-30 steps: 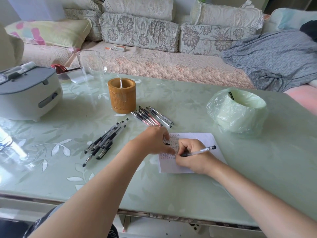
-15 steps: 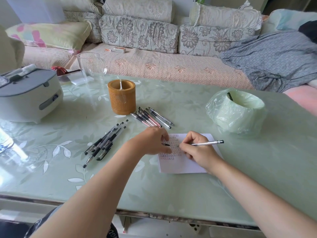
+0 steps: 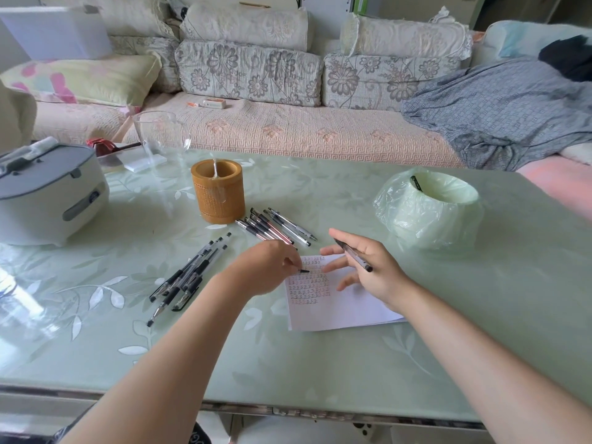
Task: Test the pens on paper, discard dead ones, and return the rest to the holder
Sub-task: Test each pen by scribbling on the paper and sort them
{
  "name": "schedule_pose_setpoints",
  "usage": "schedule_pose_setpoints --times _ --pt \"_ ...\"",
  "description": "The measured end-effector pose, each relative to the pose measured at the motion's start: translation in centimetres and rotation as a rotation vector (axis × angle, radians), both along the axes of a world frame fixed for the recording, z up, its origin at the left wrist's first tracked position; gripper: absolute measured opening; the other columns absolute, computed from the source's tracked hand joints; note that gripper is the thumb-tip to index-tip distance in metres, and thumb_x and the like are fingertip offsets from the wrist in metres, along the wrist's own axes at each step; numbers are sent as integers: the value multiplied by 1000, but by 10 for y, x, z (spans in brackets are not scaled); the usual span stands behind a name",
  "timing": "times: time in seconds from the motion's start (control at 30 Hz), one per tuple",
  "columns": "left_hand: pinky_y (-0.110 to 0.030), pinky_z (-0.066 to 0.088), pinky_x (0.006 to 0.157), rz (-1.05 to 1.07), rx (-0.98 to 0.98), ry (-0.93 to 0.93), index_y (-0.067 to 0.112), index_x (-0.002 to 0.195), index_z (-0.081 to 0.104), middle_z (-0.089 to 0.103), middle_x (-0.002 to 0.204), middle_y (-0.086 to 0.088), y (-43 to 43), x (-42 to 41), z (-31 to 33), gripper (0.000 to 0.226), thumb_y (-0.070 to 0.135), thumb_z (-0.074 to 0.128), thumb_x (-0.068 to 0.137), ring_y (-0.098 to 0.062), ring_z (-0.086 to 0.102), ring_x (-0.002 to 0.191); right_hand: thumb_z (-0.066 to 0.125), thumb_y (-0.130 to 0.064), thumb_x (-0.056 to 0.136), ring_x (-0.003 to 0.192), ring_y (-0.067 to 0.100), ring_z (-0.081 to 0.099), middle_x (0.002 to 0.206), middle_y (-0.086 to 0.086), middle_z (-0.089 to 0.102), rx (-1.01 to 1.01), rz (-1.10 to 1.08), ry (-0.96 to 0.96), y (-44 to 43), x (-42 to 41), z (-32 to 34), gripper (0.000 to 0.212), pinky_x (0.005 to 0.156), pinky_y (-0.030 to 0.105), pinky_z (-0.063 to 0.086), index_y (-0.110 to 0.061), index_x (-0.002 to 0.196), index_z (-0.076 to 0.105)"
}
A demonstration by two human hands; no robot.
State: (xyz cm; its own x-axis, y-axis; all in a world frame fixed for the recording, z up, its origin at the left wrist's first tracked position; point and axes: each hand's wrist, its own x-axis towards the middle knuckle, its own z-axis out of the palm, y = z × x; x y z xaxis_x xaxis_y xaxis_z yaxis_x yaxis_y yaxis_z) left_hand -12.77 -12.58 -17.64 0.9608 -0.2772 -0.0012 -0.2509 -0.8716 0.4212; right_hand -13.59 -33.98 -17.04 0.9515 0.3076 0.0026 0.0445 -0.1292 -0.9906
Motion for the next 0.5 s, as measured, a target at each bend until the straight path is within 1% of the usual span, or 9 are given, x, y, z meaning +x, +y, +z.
schedule_pose_setpoints --times 0.1,0.17,0.2,0.23,0.3,0.37,0.4,0.47,0.5 --pt "-32 52 79 41 -21 -16 31 102 68 68 97 10 1 -1 3 16 24 57 94 -13 60 88 30 4 102 77 26 67 115 17 61 142 -6 111 1 1 4 45 54 35 55 -14 139 49" --pt "-30 51 78 61 -44 -23 29 104 68 69 97 11 1 -1 5 17 24 54 95 -12 60 88 27 3 103 71 24 65 108 14 61 157 -25 116 3 4 5 44 56 37 55 -11 133 55" --pt "-28 50 76 66 -59 -24 28 105 68 69 98 10 1 -1 7 18 23 54 95 -11 60 87 28 3 102 66 22 63 102 12 60 132 -30 96 4 4 6 42 55 36 55 -12 126 59" --pt "-25 48 74 68 -75 -23 27 106 69 68 99 10 1 -1 7 18 22 54 96 -11 59 87 32 2 101 61 20 60 97 9 59 76 -37 58 4 6 6 38 53 35 53 -15 119 61" --pt "-18 42 69 73 -102 -18 24 108 68 67 101 9 1 0 9 19 20 53 96 -10 58 88 47 -3 97 57 19 56 88 3 60 -118 -71 -73 4 9 5 27 53 35 50 -26 108 56" --pt "-18 41 72 92 -131 -4 22 110 66 67 102 8 1 0 9 19 19 55 95 -10 59 91 62 -15 89 62 14 56 85 -9 61 -372 -104 -222 3 13 4 27 63 37 52 -37 101 53" --pt "-19 42 74 101 -144 0 21 109 65 68 101 8 1 0 8 18 19 57 94 -10 60 91 66 -20 86 66 8 57 86 -13 62 -498 -101 -283 2 15 3 27 70 34 51 -40 100 56" --pt "-16 43 70 111 -164 2 19 105 66 68 96 8 1 0 8 15 18 58 93 -10 60 89 67 -23 87 79 2 57 94 -15 67 -729 -73 -428 1 15 3 20 79 26 45 -36 103 66" --pt "-14 41 66 113 -169 4 19 104 66 69 94 9 1 1 7 14 17 58 93 -9 60 86 66 -23 88 88 6 57 98 -13 69 -815 -66 -511 1 15 3 18 82 27 44 -31 104 69"
